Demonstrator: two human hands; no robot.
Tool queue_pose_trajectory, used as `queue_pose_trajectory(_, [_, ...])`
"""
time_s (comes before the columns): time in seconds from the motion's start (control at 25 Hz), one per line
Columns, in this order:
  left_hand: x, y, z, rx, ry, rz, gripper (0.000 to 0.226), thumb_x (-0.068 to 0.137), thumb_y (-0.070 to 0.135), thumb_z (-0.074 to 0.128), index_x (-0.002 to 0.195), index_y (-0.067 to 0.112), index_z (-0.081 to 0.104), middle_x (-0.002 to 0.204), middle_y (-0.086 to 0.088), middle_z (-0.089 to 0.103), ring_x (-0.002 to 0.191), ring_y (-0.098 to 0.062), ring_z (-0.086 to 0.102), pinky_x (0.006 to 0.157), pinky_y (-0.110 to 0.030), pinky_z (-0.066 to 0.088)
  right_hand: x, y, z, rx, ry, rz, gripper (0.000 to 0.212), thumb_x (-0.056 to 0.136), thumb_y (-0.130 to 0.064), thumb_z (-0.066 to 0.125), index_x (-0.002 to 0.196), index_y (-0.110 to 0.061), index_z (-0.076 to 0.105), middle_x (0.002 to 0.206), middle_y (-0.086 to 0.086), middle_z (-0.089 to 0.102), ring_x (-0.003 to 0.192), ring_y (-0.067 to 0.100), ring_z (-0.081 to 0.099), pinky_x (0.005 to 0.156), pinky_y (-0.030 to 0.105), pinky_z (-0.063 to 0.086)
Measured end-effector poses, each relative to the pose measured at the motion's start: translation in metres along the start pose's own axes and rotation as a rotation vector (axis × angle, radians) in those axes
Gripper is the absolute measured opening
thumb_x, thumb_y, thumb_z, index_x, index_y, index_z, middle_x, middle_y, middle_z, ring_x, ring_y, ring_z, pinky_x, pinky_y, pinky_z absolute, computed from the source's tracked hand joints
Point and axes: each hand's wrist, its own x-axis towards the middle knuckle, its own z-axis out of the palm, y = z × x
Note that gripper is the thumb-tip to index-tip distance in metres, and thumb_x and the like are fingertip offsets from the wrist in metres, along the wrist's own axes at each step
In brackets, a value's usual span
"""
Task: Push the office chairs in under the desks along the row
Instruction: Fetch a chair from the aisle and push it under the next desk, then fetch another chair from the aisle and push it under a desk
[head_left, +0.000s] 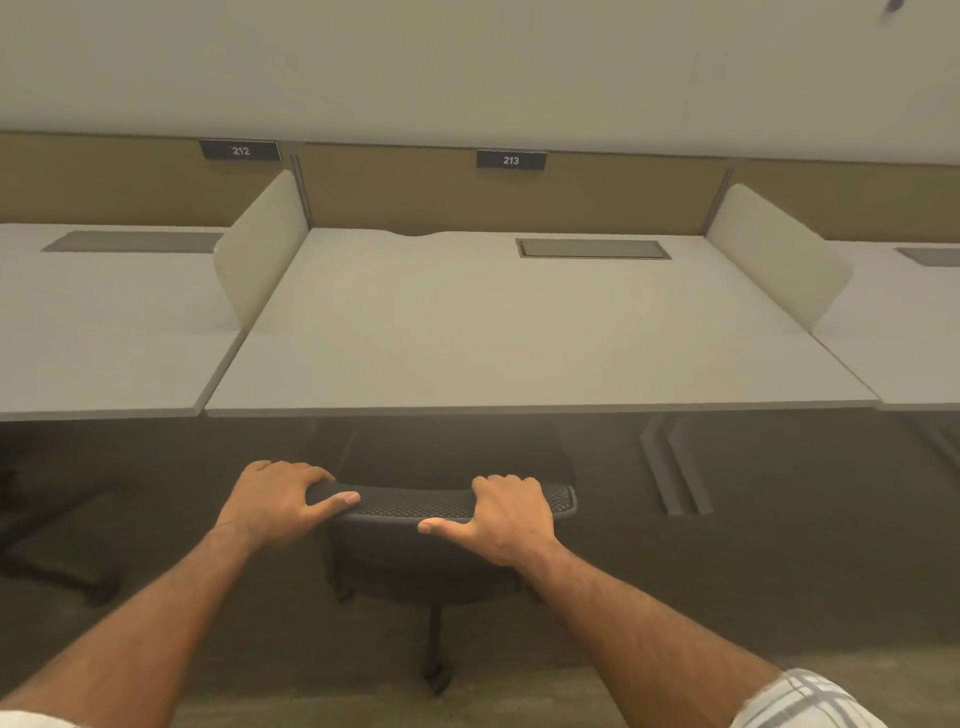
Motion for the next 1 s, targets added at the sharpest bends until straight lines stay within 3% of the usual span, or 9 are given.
queue_pose_trajectory(0.12, [0.004,0.003,-0.005,-0.012,-0.067,0.010,0.102,0.068,0.101,0.004,0.113,0.037,0.070,0.102,0.019,0.070,0.093,-0.005,0.063,0.093,-0.037,0.048,-0.005,0.008,-0.002,0.022,0.016,-0.028,0.091,0.067,-0.102,0.013,0.082,-0.019,0.049,0.082,-0.001,0.055,0.076,0.023,0.048,0.073,0.041,0.033])
queue_pose_trajectory(0.24, [0.010,0.014,-0.017,0.010,-0.066,0.062,0.099,0.070,0.096,0.012,0.130,0.034,0.062,0.124,0.014,0.068,0.111,-0.009,0.063,0.096,-0.037,0.050,-0.014,0.030,-0.007,0.042,0.027,-0.032,0.108,0.065,-0.101,0.004,0.107,-0.019,0.058,0.103,0.001,0.059,0.096,0.023,0.052,0.085,0.041,0.040])
queue_pose_trajectory(0.36, [0.021,0.044,-0.029,0.027,-0.047,0.165,0.099,0.074,0.090,0.013,0.144,0.031,0.052,0.144,0.010,0.058,0.130,-0.012,0.054,0.107,-0.040,0.044,-0.032,0.062,-0.019,0.054,0.063,0.036,0.105,0.074,-0.097,0.019,0.136,-0.019,0.052,0.130,0.002,0.054,0.118,0.024,0.049,0.102,0.042,0.040])
queue_pose_trajectory(0.48, [0.038,0.095,-0.028,0.003,-0.052,0.281,0.104,0.075,0.094,0.007,0.148,0.031,0.047,0.150,0.008,0.053,0.137,-0.013,0.047,0.113,-0.043,0.038,-0.060,0.094,-0.027,0.054,0.086,0.123,0.101,0.080,-0.091,0.032,0.152,-0.021,0.038,0.155,0.005,0.038,0.141,0.026,0.035,0.117,0.045,0.029])
queue_pose_trajectory(0.6, [0.046,0.164,-0.021,-0.047,-0.056,0.397,0.105,0.076,0.095,0.008,0.153,0.031,0.039,0.159,0.003,0.041,0.146,-0.016,0.035,0.120,-0.046,0.026,-0.095,0.127,-0.026,0.063,0.100,0.231,0.102,0.081,-0.092,0.032,0.159,-0.026,0.026,0.168,0.005,0.019,0.153,0.026,0.017,0.123,0.048,0.016])
queue_pose_trajectory(0.8, [0.035,0.278,-0.009,-0.041,-0.012,0.620,0.101,0.081,0.093,0.016,0.160,0.031,0.022,0.170,-0.003,0.014,0.156,-0.022,0.014,0.126,-0.051,0.009,-0.179,0.181,-0.014,0.073,0.130,0.402,0.113,0.072,-0.099,0.014,0.161,-0.030,0.016,0.171,0.003,0.003,0.156,0.025,0.004,0.125,0.054,0.009])
queue_pose_trajectory(1.0, [0.005,0.381,0.016,0.026,0.001,0.803,0.107,0.079,0.096,0.016,0.162,0.027,0.020,0.170,-0.006,0.006,0.157,-0.024,0.003,0.126,-0.053,0.000,-0.288,0.240,0.008,0.050,0.141,0.630,0.109,0.074,-0.098,0.024,0.161,-0.035,0.006,0.170,-0.001,-0.012,0.156,0.022,-0.010,0.120,0.064,-0.002])
